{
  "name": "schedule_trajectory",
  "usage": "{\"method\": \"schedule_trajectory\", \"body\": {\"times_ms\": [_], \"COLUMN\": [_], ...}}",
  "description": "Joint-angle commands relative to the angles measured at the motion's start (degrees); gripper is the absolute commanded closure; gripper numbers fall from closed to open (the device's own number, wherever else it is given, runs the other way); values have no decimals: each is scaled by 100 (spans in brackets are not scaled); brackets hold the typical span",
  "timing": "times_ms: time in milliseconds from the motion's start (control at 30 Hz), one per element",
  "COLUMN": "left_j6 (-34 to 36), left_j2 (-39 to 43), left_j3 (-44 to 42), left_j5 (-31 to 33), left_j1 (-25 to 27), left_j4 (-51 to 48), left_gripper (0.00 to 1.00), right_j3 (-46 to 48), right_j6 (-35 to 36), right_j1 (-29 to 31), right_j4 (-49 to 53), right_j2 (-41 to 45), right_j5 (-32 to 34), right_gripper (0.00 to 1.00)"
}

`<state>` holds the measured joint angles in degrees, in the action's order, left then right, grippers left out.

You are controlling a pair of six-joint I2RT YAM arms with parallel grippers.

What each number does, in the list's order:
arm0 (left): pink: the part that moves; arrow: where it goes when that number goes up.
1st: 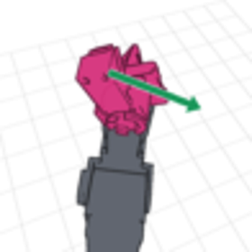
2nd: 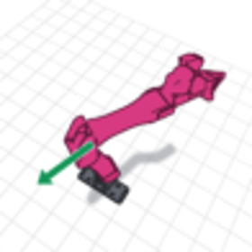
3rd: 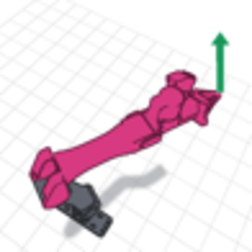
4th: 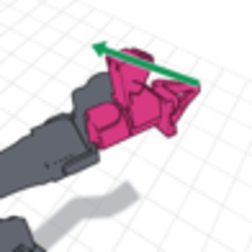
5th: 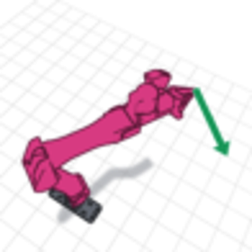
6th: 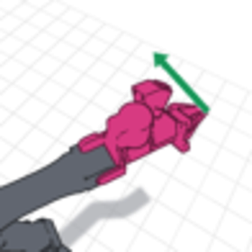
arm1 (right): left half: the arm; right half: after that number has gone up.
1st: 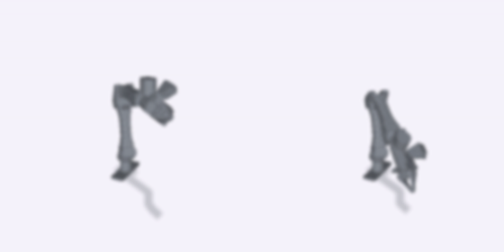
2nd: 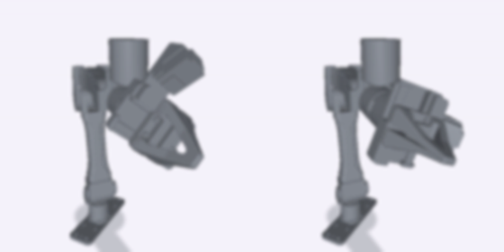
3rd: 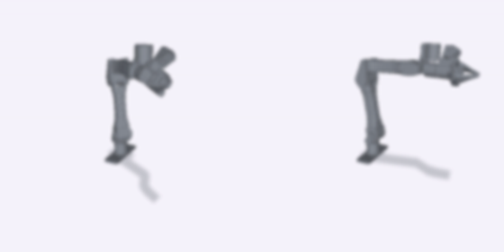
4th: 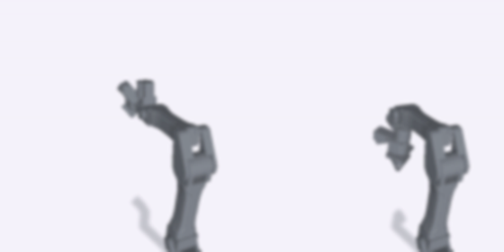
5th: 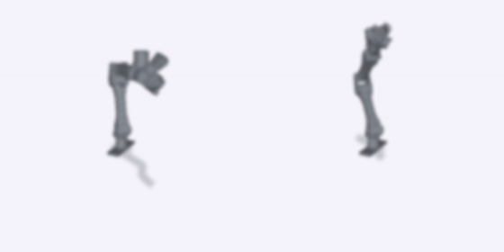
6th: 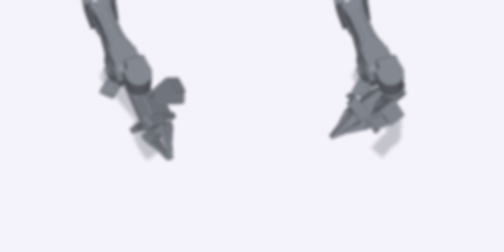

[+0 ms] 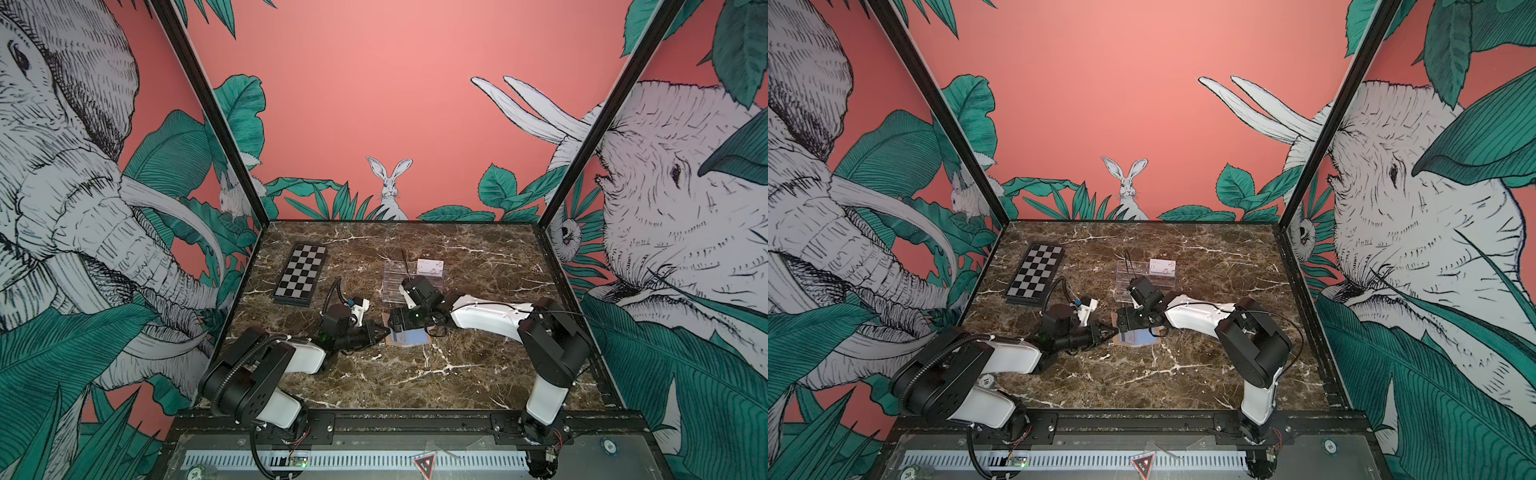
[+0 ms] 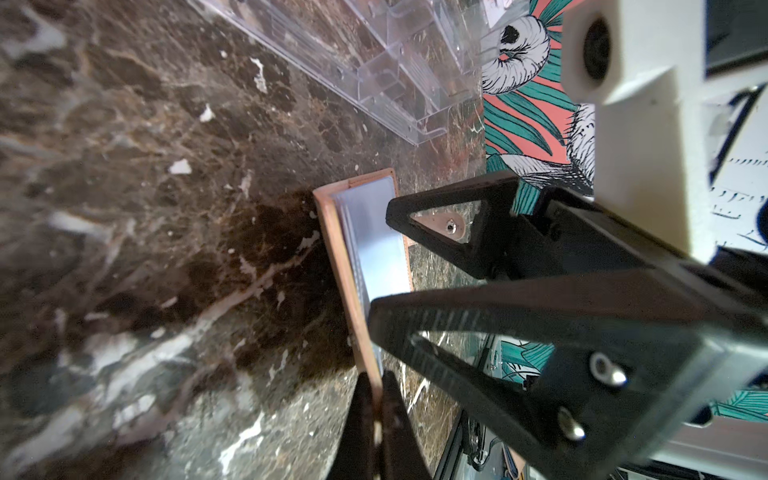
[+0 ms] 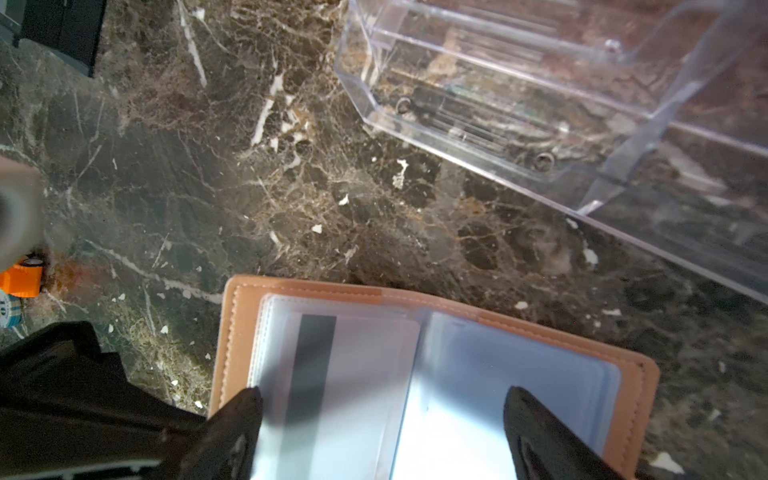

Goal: Take the credit cards out of the card holder

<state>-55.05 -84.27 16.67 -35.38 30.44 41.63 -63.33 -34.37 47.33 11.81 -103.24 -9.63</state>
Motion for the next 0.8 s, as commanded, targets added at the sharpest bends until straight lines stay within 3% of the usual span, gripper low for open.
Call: {"method": "schedule_trajectory", "body": {"times_ms": [0, 233, 467, 633, 767], "left_j6": [64, 108, 53, -75, -85], "left_j2": [267, 354, 206, 78, 95], "left_j3": [-21, -49, -65, -110, -137], "left_j5": [-49, 23, -41, -22, 39], "left_j1": [24, 18, 30, 28, 32], "left_j4": [260, 143, 381, 605, 593], "left_gripper": [100, 100, 100, 91, 91], "right_j3": [-122, -195, 9, 57, 148], "right_j6": [78, 170, 115, 109, 98], "right_j1": [31, 30, 31, 31, 31], "right_j4": [430, 643, 271, 245, 210], "right_j2": [-139, -100, 92, 147, 268], "right_j5": [305, 537, 332, 285, 316], "right_gripper": [13, 20, 19, 19, 18]}}
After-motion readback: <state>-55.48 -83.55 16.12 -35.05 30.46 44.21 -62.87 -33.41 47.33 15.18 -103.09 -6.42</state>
